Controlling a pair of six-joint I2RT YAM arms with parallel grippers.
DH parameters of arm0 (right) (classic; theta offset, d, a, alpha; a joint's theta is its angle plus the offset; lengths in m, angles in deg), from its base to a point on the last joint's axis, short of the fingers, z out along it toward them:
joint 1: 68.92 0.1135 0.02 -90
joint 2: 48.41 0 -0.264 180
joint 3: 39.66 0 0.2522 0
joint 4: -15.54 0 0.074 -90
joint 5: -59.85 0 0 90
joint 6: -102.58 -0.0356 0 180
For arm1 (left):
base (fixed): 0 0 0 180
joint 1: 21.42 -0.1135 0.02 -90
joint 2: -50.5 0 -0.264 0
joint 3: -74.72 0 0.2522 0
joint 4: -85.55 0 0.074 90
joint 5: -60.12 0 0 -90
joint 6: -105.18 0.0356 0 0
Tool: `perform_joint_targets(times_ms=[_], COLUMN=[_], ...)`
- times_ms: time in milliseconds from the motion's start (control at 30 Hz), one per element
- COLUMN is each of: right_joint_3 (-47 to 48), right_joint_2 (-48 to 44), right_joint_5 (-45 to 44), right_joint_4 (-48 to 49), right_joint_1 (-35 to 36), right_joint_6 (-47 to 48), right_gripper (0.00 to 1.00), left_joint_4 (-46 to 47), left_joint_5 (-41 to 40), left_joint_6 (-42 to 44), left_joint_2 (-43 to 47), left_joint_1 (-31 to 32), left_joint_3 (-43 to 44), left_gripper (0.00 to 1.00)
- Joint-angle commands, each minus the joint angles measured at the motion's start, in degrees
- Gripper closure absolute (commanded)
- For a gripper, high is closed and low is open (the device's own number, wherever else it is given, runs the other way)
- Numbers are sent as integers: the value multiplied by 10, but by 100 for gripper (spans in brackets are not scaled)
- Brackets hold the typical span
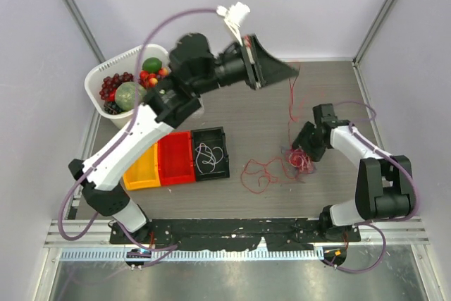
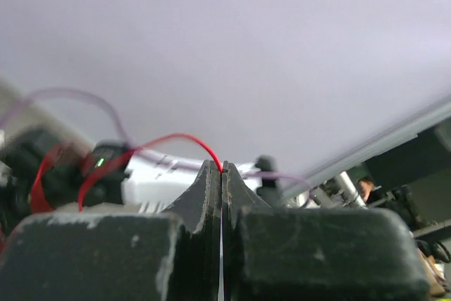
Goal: Untangle the cables
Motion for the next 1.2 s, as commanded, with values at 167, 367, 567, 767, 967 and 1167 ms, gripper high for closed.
perform_joint_targets(times_ms=[167, 367, 567, 767, 967, 1167], right_joint_3=[43, 112, 109, 83, 79, 70], right_joint_2=[25, 9, -42, -73, -76, -67], right_joint_5=[-114, -100, -43, -63, -87, -82], right_joint_4=[-74, -123, -130, -135, -133, -128], right_joint_1=[-104, -104, -76, -49, -25, -7], right_joint_6=[84, 132, 162, 180, 187, 187], right_gripper=[38, 34, 34, 34, 34, 33], left_joint_4=[-1, -80, -155, -240, -262, -294], left_joint_5=[-88, -126, -162, -251, -278, -320], left_joint_6=[97, 74, 107, 151, 136, 141], left_joint_2=[-24, -16, 51, 143, 207, 230], left_joint_1=[-2, -18, -37, -48, -54, -56], left_joint_3=[287, 266, 138, -9, -105, -120], left_gripper=[100, 100, 100, 100, 100, 100])
